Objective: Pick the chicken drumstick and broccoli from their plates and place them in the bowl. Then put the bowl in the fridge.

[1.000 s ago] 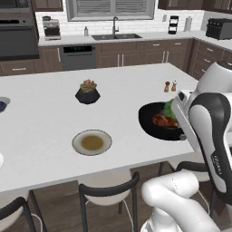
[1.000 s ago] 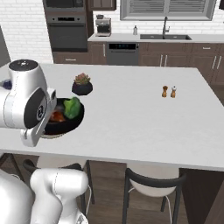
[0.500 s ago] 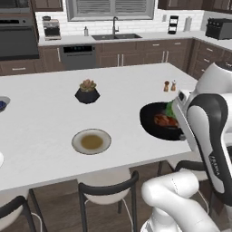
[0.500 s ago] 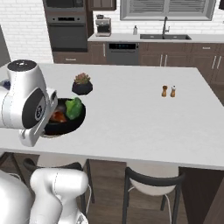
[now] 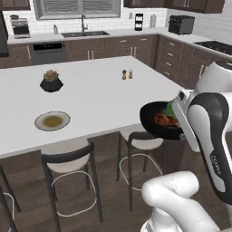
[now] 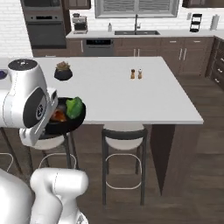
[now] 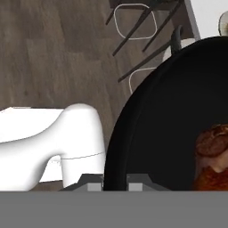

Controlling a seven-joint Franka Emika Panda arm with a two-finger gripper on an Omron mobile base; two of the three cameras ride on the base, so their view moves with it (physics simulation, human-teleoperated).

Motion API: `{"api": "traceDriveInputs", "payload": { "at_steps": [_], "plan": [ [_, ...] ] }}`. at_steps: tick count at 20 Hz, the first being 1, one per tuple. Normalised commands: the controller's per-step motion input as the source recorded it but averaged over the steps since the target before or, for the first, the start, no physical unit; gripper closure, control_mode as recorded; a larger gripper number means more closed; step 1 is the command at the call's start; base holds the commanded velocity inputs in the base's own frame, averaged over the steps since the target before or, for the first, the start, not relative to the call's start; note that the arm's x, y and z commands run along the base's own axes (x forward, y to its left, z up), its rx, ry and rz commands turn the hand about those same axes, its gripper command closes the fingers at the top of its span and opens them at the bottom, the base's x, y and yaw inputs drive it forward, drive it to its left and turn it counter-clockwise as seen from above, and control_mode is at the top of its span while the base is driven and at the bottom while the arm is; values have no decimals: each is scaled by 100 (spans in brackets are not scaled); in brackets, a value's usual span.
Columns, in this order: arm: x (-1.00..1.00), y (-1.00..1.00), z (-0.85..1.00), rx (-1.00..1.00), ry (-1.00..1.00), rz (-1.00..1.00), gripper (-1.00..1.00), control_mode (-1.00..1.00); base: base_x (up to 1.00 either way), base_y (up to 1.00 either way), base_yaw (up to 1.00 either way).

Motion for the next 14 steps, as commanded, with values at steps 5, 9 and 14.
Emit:
{"api": "traceDriveInputs", "payload": {
  "at_steps": [5,9,14],
  "plan": [
    [0,0,0,0,0,0,100,100,-65,-18,-53],
    [0,0,0,0,0,0,100,100,-27,-10,-59],
    [0,0,0,0,0,0,100,100,-5,-22,-61]
  ]
}}
